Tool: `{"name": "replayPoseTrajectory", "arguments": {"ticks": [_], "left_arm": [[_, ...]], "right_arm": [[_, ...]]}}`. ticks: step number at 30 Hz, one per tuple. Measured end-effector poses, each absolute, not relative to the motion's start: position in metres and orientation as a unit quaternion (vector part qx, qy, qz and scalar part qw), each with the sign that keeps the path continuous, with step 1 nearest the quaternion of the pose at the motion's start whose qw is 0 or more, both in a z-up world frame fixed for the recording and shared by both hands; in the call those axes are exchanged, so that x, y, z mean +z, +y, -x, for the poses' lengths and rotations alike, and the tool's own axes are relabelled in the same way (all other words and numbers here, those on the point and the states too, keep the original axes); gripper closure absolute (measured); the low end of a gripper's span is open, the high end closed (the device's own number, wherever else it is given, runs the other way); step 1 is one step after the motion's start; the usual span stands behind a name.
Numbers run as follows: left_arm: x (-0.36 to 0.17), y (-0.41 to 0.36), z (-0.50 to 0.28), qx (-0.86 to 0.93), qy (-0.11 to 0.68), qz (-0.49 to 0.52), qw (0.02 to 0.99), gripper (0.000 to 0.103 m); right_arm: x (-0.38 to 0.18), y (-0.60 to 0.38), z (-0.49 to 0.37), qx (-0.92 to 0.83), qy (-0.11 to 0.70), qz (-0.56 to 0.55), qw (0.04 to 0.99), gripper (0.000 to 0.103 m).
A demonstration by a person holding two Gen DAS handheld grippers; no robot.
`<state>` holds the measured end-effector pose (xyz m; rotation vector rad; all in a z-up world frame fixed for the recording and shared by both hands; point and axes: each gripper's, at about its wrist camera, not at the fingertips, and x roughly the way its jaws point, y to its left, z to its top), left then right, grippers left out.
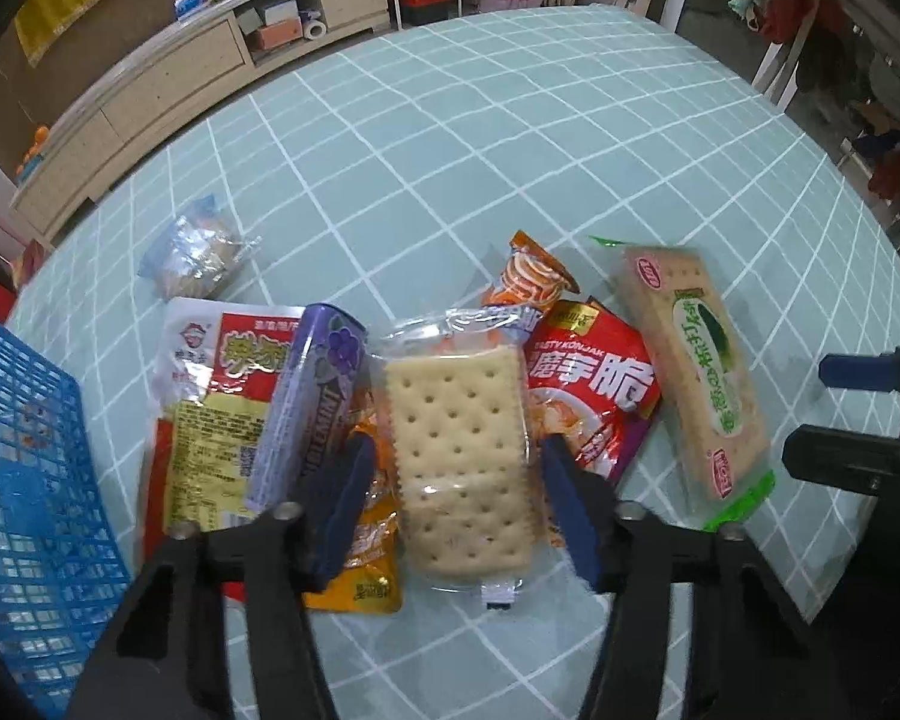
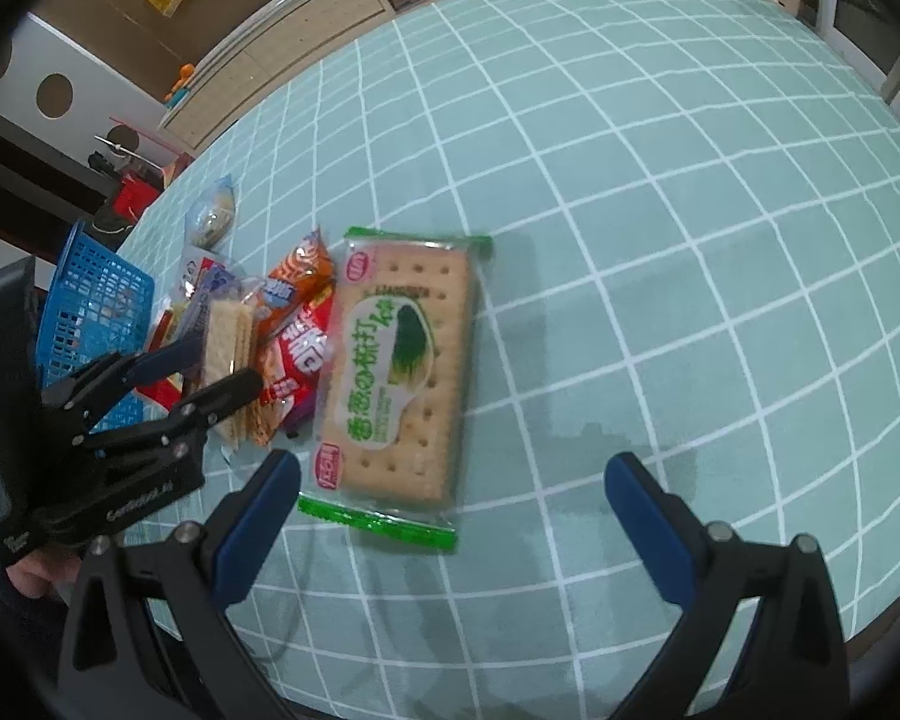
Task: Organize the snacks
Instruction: 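Grasp the plain cracker pack with the left tool while the right tool grasps the green cracker pack, then carry both cracker packs over the blue basket with both tools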
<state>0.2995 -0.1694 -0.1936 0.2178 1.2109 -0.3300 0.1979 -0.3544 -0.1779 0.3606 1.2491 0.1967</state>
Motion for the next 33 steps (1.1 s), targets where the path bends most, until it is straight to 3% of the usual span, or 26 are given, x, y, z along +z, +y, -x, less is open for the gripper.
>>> {"name": "replayPoseTrajectory", "arguments": {"ticks": [7,27,33], "left_arm": [[-0.196,-0.162,-0.305,-0.157,0.570,-0.087,0.802,0.062],[-0.146,-0.127,-0.260,-0.143,0.537,-0.057,0.830,0.062],[-0.152,-0.116,-0.258,-0.135,0.541,-0.047,0.828,0.062]], "right_arm": [[-0.178,-0.355,-0.196,0.085,0.585,-0.168,0.789,0.000],[-0.186,-0.325,-0.228,0.068,0.610,-0.171,0.771,0.001],[-0.189,-0.314,-0.233,0.055,0.618,-0.150,0.770,0.010]]}}
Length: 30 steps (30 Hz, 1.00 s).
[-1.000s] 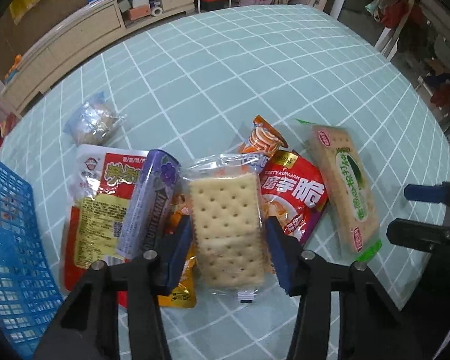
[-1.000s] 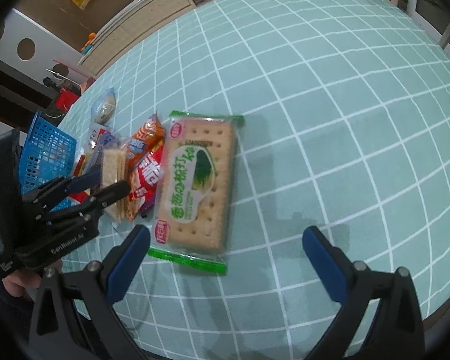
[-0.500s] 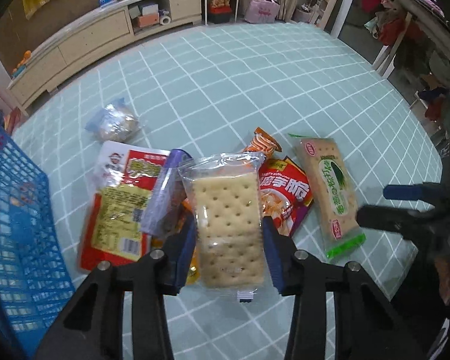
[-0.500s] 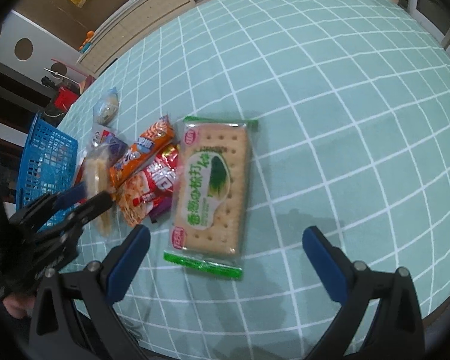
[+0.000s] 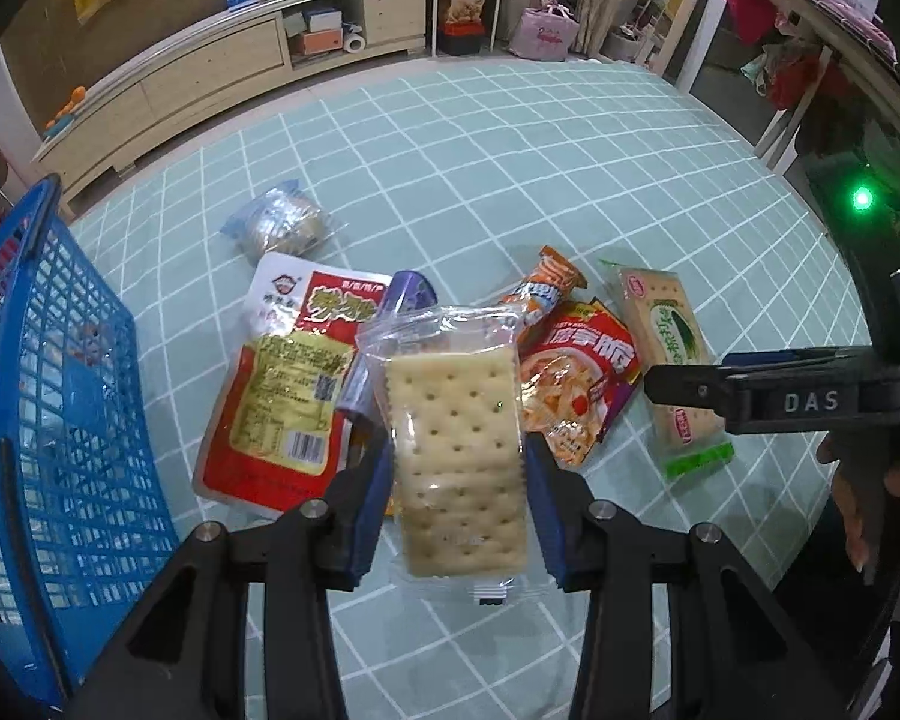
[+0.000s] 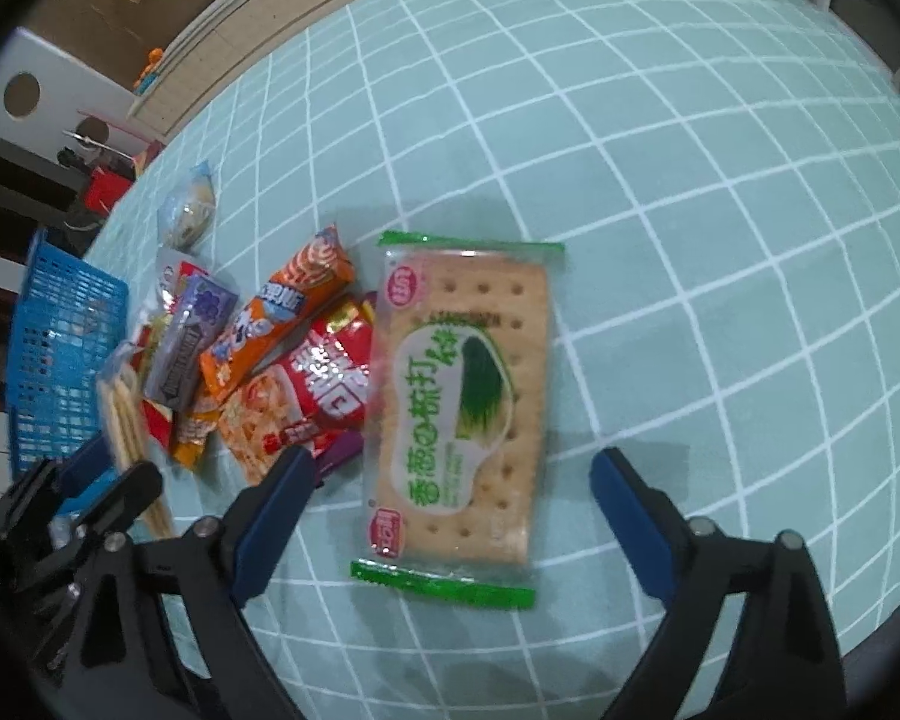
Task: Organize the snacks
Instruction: 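Carry both cracker packs over the blue basket with both tools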
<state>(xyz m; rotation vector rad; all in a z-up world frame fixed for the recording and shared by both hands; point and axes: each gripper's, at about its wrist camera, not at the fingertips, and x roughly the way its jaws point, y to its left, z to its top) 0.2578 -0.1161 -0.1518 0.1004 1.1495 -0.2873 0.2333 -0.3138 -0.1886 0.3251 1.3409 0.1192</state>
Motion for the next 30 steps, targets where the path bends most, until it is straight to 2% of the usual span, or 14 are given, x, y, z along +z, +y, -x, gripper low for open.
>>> {"name": "replayPoseTrajectory", "arguments": {"ticks": [2,8,10,19,30], "left_arm": [[-0.152,-0.114,-0.257,-0.134,0.541,-0.046,0.829,0.062],[-0.151,-0.113,-0.252,-0.137,0.538,-0.039,0.831,0.062],[-0.152,-0.112,-0.249,-0.135,0.539,-0.037,0.831,0.062],[-0.133,-0.104,-0.230,-0.135,0.525,-0.032,0.839,0.062],[-0.092,-0.083,-0.199,-0.131,0.492,-0.023,0.861,0.062]], "right_arm": [[-0.189,-0.310,-0.234,0.050,0.621,-0.134,0.771,0.011],[-0.188,-0.301,-0.231,0.028,0.625,-0.087,0.775,0.024],[-0.187,-0.298,-0.230,0.017,0.626,-0.068,0.776,0.043],[-0.180,-0.296,-0.212,0.032,0.624,-0.071,0.777,0.045],[-0.127,-0.269,-0.175,0.069,0.586,-0.051,0.806,0.045]]}}
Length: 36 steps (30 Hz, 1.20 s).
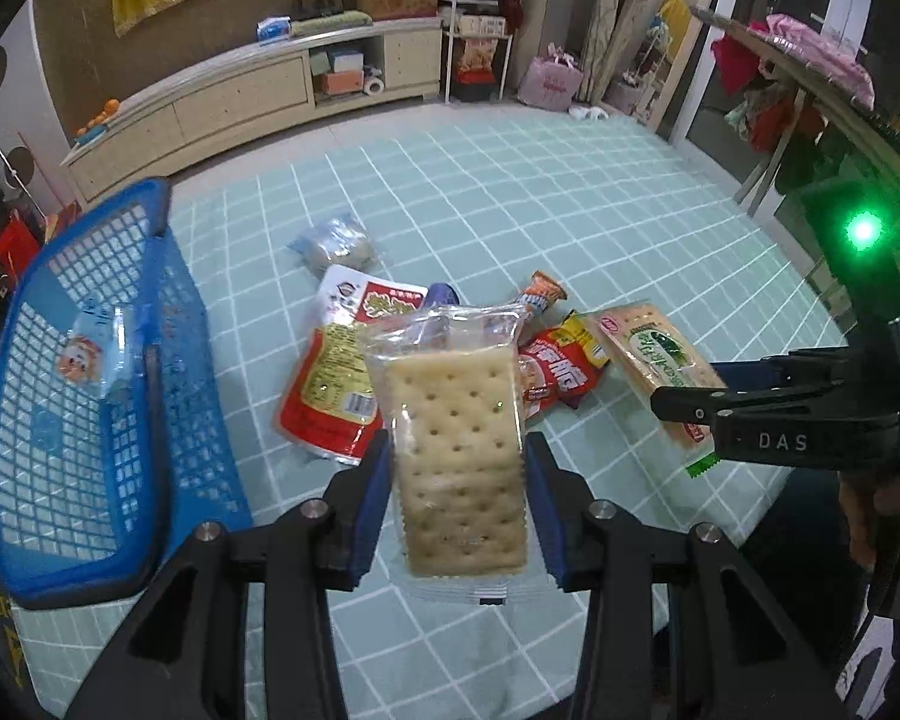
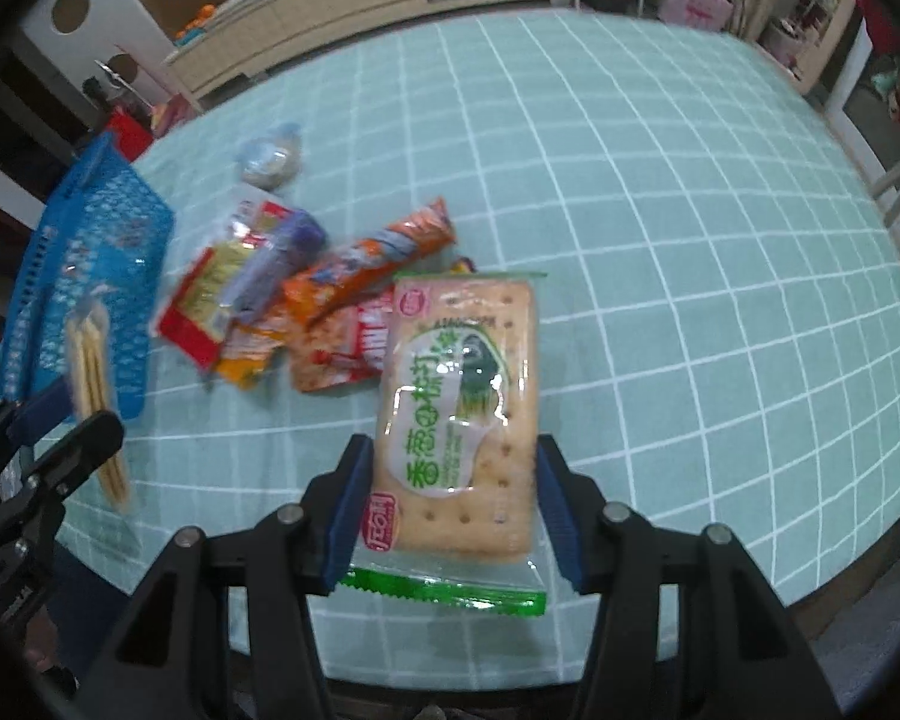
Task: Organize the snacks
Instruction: 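Carry both cracker packs over the blue basket with both tools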
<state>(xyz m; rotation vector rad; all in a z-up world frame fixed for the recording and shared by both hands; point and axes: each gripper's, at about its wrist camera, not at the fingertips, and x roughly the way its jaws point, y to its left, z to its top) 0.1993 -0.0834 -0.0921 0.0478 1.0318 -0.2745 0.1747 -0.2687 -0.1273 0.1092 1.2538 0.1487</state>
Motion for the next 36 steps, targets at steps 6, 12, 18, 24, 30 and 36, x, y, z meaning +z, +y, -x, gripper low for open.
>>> {"name": "replayPoseTrajectory", "arguments": {"ticks": [6,12,18,24,30,36], "left_arm": [[-0.063,-0.065,-0.186,-0.135,0.472,0.007,0.871,0.062],[-0.033,-0.043,-0.171,-0.127,0.444,0.003,0.887,0.062],[-0.009,-0.008,-0.168,-0.100,0.431,-0.002,0.897,0.062],[0.005,0.033,-0.161,-0.069,0.427,0.009,0.902,0.062],[0.013,0.081,-0.164,-0.031,0.427,0.024,0.903,0.062],[0.008,0.117,-0.170,-0.006,0.435,0.043,0.900,0.062]], "right_arm": [[-0.091,-0.248,-0.157,0.094,0.555,-0.040,0.826,0.045],[-0.053,-0.214,-0.157,0.122,0.525,-0.028,0.842,0.045],[-0.024,-0.173,-0.163,0.155,0.501,-0.015,0.851,0.045],[-0.011,-0.132,-0.171,0.189,0.490,-0.007,0.851,0.045],[-0.009,-0.088,-0.181,0.221,0.494,-0.005,0.841,0.045],[-0.015,-0.044,-0.186,0.239,0.501,0.016,0.831,0.045]]}}
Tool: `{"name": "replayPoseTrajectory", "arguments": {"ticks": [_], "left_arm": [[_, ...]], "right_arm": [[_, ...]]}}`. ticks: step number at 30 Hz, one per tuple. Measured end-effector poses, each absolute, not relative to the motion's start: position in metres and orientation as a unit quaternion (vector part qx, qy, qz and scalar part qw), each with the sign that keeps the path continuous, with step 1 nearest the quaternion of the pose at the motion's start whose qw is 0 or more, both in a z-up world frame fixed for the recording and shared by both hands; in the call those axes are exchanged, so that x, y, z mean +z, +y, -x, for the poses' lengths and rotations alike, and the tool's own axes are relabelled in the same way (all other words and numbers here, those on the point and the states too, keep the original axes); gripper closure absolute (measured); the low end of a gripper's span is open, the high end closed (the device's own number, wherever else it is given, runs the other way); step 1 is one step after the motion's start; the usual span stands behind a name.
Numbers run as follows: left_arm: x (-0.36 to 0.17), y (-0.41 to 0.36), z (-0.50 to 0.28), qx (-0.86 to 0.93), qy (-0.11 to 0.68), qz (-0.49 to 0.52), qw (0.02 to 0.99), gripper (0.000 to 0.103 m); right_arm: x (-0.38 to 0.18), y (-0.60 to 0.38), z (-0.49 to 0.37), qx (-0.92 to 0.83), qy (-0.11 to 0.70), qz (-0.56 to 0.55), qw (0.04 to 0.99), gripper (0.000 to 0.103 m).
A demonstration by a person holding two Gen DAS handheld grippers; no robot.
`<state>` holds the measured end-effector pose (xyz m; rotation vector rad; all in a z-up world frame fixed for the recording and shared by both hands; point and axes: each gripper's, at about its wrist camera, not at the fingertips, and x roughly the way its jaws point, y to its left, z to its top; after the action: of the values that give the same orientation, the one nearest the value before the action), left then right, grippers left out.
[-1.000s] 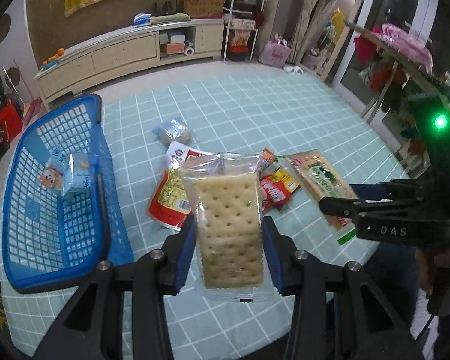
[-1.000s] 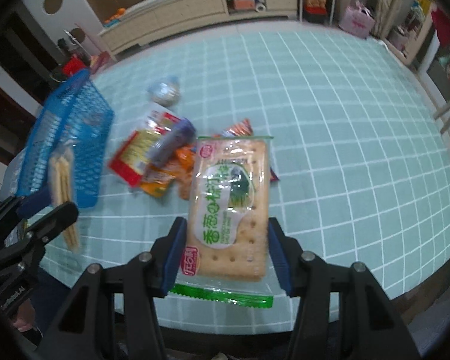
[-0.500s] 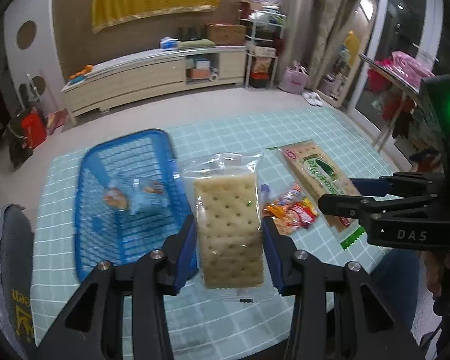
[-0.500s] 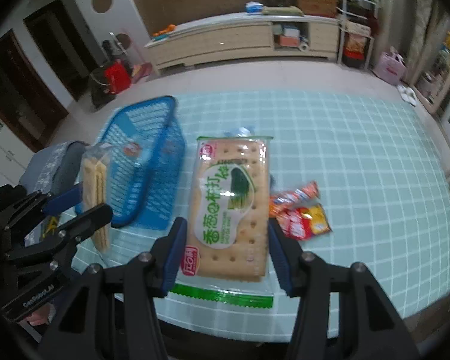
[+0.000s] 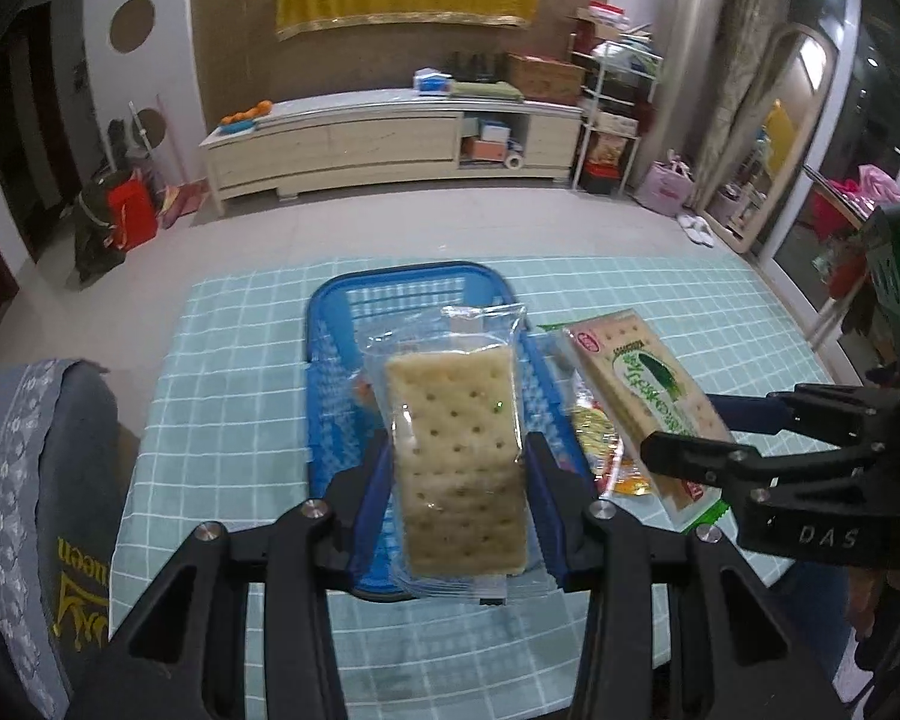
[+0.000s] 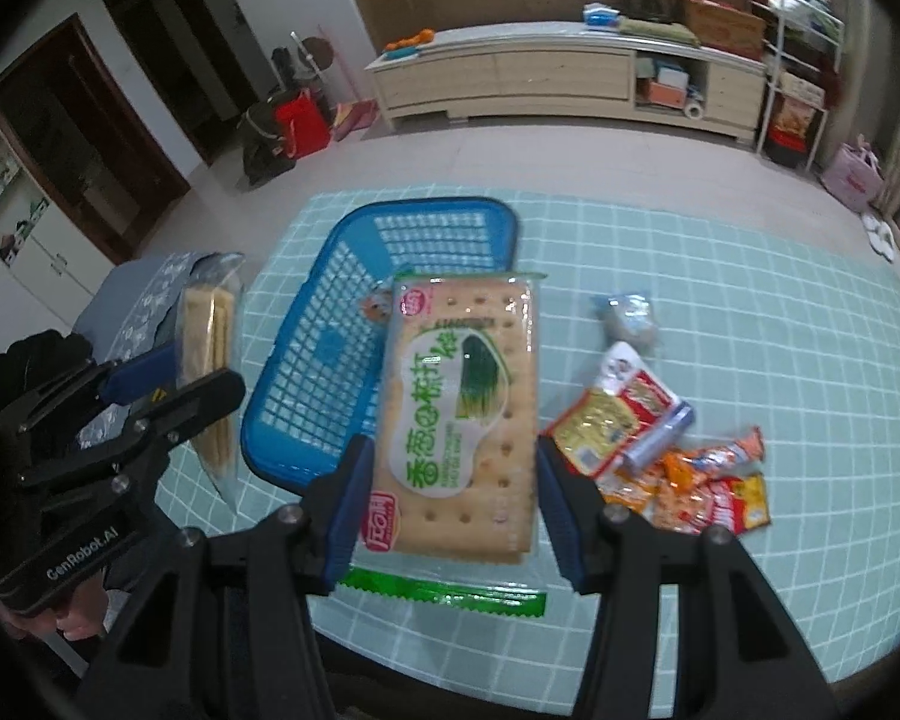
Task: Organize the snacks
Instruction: 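Carry both cracker packs over the blue basket with both tools, then open the right tool dropping the green pack while the left tool lowers and releases the plain pack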
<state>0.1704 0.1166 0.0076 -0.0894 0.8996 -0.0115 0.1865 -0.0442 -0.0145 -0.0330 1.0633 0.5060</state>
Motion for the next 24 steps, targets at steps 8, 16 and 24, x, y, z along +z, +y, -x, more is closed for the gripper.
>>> {"name": "replayPoseTrajectory", "arguments": {"ticks": [8,16,24], "left_arm": [[-0.007,0.145,-0.170,0.010,0.445,0.052,0.894,0.062],[-0.020,0.166,-0.173,0.017,0.453,0.066,0.889,0.062],[-0.026,0.173,-0.174,0.022,0.457,0.072,0.886,0.062]], "right_arm": [[-0.033,-0.007,-0.202,0.240,0.523,0.027,0.818,0.045],[-0.056,0.016,-0.214,0.226,0.539,0.041,0.810,0.045],[-0.067,0.028,-0.224,0.222,0.542,0.047,0.809,0.045]]}}
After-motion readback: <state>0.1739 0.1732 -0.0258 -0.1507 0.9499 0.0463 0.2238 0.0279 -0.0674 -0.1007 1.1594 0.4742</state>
